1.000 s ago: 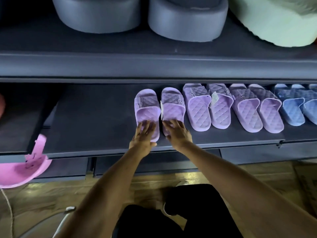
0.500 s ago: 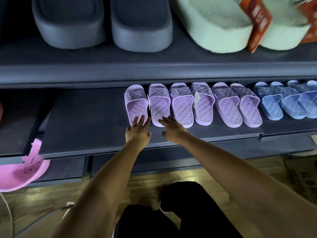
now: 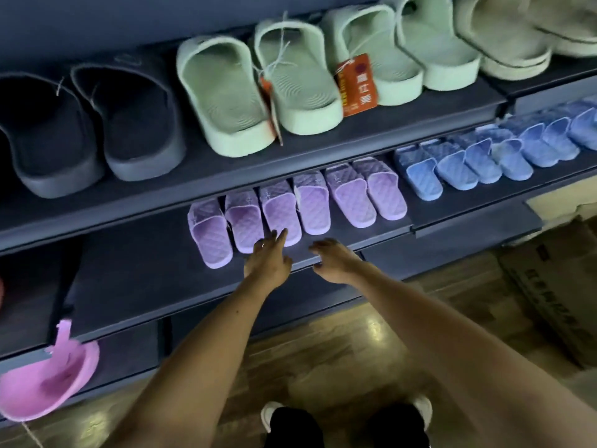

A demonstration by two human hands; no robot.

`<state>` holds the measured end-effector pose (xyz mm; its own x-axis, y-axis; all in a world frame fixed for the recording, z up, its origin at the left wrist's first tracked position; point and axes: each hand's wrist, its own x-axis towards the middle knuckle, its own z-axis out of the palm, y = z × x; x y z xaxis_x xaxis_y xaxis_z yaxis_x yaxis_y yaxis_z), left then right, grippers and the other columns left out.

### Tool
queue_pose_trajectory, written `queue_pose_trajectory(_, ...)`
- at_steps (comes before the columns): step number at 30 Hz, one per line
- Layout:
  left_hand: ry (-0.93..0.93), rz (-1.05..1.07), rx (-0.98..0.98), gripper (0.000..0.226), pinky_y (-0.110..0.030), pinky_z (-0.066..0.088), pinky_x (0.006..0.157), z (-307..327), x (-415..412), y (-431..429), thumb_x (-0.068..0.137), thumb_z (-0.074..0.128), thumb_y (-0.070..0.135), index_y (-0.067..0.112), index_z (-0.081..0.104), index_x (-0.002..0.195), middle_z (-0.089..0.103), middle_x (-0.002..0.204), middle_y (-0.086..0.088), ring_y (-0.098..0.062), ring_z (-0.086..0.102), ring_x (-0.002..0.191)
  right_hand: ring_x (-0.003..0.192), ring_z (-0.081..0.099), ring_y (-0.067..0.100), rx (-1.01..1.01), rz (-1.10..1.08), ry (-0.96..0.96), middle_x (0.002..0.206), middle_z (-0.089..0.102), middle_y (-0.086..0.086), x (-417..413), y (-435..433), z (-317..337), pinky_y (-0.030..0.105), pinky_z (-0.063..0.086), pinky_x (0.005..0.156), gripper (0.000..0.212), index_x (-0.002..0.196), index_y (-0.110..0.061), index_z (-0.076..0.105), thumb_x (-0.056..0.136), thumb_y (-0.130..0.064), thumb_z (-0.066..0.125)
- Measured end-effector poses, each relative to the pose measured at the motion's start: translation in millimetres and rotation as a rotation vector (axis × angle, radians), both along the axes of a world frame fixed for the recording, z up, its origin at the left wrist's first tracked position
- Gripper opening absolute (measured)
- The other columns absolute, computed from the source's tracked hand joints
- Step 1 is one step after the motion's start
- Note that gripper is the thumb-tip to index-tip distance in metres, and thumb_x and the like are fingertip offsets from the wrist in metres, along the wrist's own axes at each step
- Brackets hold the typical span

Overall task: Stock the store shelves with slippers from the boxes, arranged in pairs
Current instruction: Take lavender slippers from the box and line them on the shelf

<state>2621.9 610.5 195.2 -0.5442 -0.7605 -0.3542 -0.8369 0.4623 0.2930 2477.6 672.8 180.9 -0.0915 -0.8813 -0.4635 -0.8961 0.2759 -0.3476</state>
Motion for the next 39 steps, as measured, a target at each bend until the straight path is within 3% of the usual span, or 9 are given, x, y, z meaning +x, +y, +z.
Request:
queue_pose_trajectory(5,0.080,-0.152,0.027,0.062,-0.042,0.029,0.111,30.6,-119.5,54.4,0.095,0.045,0.027,0.022,0.016,0.149,0.014,0.157,0.000,-0.027,0.027,0.139,0.138,0.027,0.024,-0.025,-0.035,0.089,0.150,0.033,0.004,-122.2,79.8,25.8,0.038,0.030,0.112,0.053,0.142,-0.020,0.034,0.091,-0.023,0.048)
queue_pose_trajectory(9,0.153,-0.339,0.004,0.058,-0.040,0.030,0.110,49.9,-260.1,122.4,0.094,0.048,0.025,0.019,0.025,0.146,0.023,0.155,-0.002,-0.025,0.032,0.138,0.132,0.038,0.025,-0.091,-0.182,0.127,0.144,0.043,0.005,-238.8,168.9,50.0,0.038,0.035,0.108,0.050,0.137,-0.019,0.044,0.088,-0.017,0.050)
queue_pose_trajectory(12,0.196,-0.537,-0.028,0.053,-0.036,0.030,0.109,56.9,-358.5,187.9,0.094,0.047,0.022,0.014,0.030,0.144,0.032,0.150,-0.007,-0.027,0.035,0.135,0.134,0.038,0.027,-0.089,-0.337,0.175,0.147,0.039,0.007,-316.0,249.8,65.3,0.037,0.032,0.109,0.047,0.141,-0.016,0.039,0.094,-0.018,0.044)
queue_pose_trajectory(15,0.149,-0.781,-0.053,0.051,-0.034,0.029,0.107,60.8,-434.2,250.5,0.096,0.043,0.020,0.013,0.030,0.144,0.034,0.148,-0.009,-0.027,0.036,0.133,0.131,0.041,0.026,-0.069,-0.495,0.204,0.144,0.043,0.010,-372.6,323.2,72.9,0.035,0.032,0.108,0.040,0.137,-0.010,0.043,0.098,-0.015,0.035)
queue_pose_trajectory(18,0.078,-1.014,-0.096,0.049,-0.042,0.034,0.106,54.3,-497.0,299.3,0.096,0.041,0.023,0.018,0.031,0.143,0.033,0.148,-0.006,-0.031,0.038,0.131,0.121,0.050,0.030,-0.058,-0.694,0.174,0.133,0.053,0.015,-411.8,389.5,70.0,0.040,0.038,0.103,0.035,0.126,-0.010,0.053,0.097,-0.018,0.037)
queue_pose_trajectory(21,0.025,-1.134,-0.124,0.047,-0.044,0.037,0.103,46.1,-545.5,338.4,0.095,0.041,0.027,0.023,0.032,0.142,0.035,0.146,-0.003,-0.030,0.040,0.128,0.114,0.053,0.032,-0.074,-0.873,0.100,0.124,0.057,0.018,-438.1,441.2,62.3,0.038,0.040,0.100,0.030,0.116,-0.004,0.058,0.094,-0.015,0.042)
queue_pose_trajectory(25,-0.053,-1.295,-0.177,0.048,-0.042,0.036,0.098,24.3,-611.7,371.0,0.096,0.039,0.027,0.023,0.030,0.143,0.036,0.146,-0.002,-0.030,0.039,0.128,0.116,0.053,0.033,-0.013,-1.021,0.022,0.126,0.057,0.017,-483.3,481.7,41.4,0.039,0.041,0.100,0.033,0.120,-0.005,0.058,0.094,-0.017,0.042)
queue_pose_trajectory(32,-0.120,-1.273,-0.096,0.044,-0.043,0.037,0.097,-16.1,-772.6,367.4,0.096,0.038,0.026,0.020,0.036,0.140,0.042,0.141,-0.005,-0.029,0.041,0.127,0.123,0.048,0.030,0.140,-1.131,-0.057,0.136,0.052,0.011,-613.5,486.2,16.8,0.036,0.037,0.104,0.036,0.132,-0.010,0.050,0.098,-0.018,0.040)
queue_pose_trajectory(39,-0.307,-1.159,0.098,0.029,-0.037,0.047,0.081,-68.3,-874.8,332.5,0.095,0.039,0.025,0.015,0.052,0.119,0.057,0.116,-0.013,-0.031,0.055,0.102,0.114,0.054,0.030,0.269,-1.181,-0.202,0.126,0.059,0.011,-716.9,476.5,-31.6,0.036,0.042,0.095,0.034,0.123,-0.011,0.057,0.094,-0.024,0.045)
